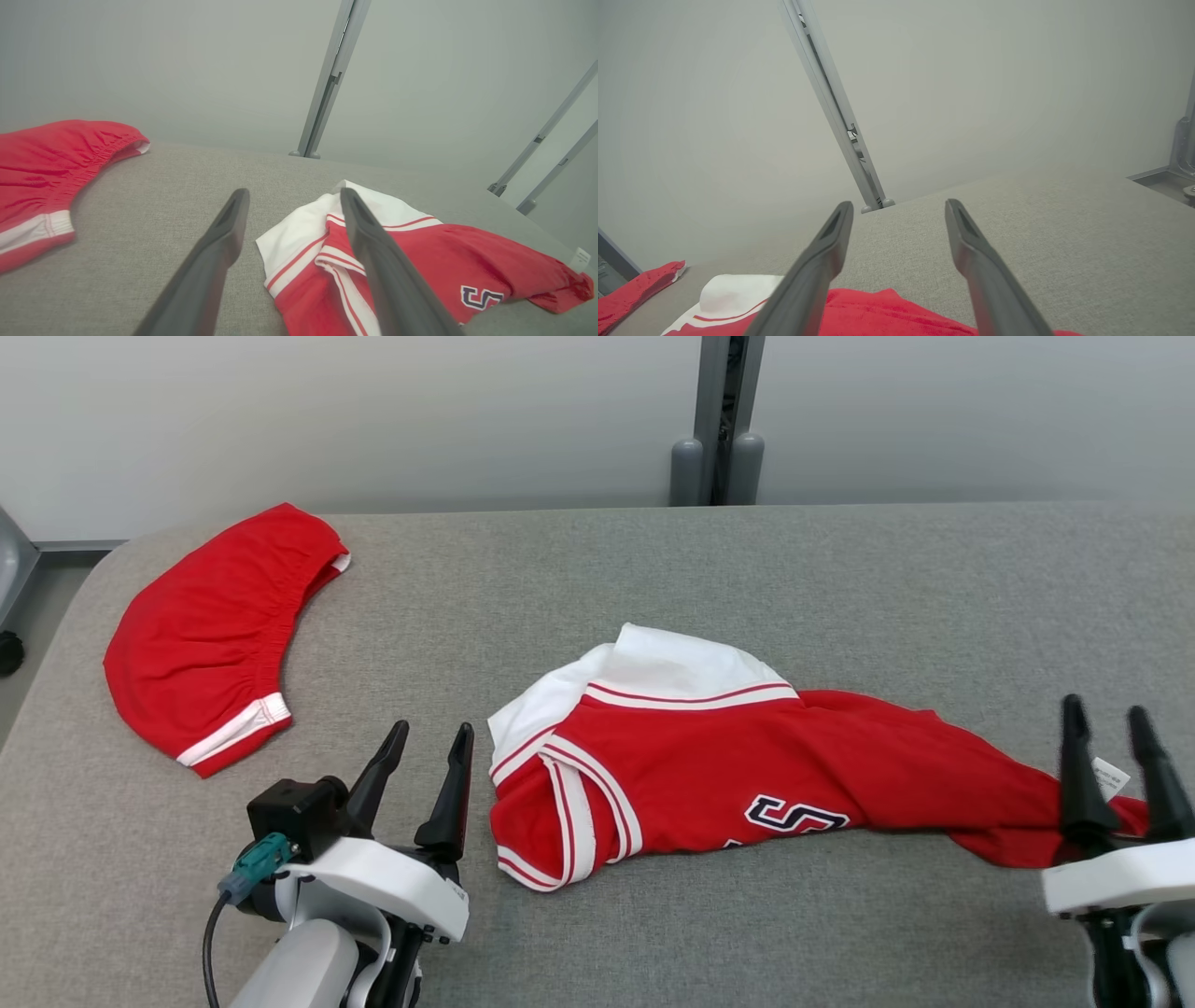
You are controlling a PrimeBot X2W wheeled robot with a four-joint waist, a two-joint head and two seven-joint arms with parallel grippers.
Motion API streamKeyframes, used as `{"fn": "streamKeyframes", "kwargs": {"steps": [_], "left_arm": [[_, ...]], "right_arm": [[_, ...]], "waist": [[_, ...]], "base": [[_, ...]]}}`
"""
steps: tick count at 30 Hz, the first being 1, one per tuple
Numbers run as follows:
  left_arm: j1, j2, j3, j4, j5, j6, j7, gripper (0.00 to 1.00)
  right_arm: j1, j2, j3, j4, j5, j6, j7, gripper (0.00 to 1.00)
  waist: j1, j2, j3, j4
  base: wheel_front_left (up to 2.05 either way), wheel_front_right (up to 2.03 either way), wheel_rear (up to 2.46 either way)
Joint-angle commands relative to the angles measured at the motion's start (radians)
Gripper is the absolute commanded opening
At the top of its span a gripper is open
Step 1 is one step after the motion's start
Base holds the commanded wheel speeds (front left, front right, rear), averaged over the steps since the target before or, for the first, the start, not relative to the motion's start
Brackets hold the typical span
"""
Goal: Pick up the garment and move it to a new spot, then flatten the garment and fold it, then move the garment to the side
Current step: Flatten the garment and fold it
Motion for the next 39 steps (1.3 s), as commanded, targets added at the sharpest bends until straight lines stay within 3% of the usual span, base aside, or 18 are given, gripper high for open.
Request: {"fn": "streamKeyframes", "kwargs": {"steps": [1, 8, 19, 24, 32, 39], "left_arm": [[0.011, 0.005, 0.007, -0.007, -0.001, 0.001, -0.005, 1.00], [0.015, -0.005, -0.002, -0.027, 0.011, 0.001, -0.005, 1.00], [-0.006, -0.041, -0.011, -0.052, 0.028, -0.009, -0.006, 1.00], [-0.017, -0.057, -0.005, -0.059, 0.036, -0.017, -0.006, 1.00], [-0.032, -0.073, 0.020, -0.053, 0.055, -0.029, -0.006, 1.00], [-0.023, -0.085, 0.043, -0.042, 0.068, -0.041, -0.007, 1.00]], "right_arm": [[-0.001, -0.010, 0.034, -0.003, 0.022, 0.000, -0.001, 1.00], [-0.064, -0.043, 0.197, 0.036, 0.131, 0.000, -0.001, 1.00], [-0.291, -0.102, 0.441, 0.259, 0.359, 0.000, 0.039, 1.00], [-0.371, -0.125, 0.493, 0.326, 0.432, 0.000, 0.090, 1.00], [-0.493, -0.155, 0.563, 0.471, 0.551, 0.000, 0.263, 1.00], [-0.529, -0.162, 0.605, 0.494, 0.628, 0.000, 0.343, 1.00]], "waist": [[0.0000, 0.0000, -0.006, 0.007], [0.0000, 0.0000, 0.005, 0.050], [0.0000, 0.0000, 0.079, 0.161], [0.0000, 0.0000, 0.109, 0.192], [0.0000, 0.0000, 0.148, 0.238], [0.0000, 0.0000, 0.145, 0.253]], "base": [[0.00, 0.00, 0.00], [0.00, 0.00, 0.00], [0.00, 0.00, 0.00], [0.00, 0.00, 0.00], [0.00, 0.00, 0.00], [0.00, 0.00, 0.00]]}}
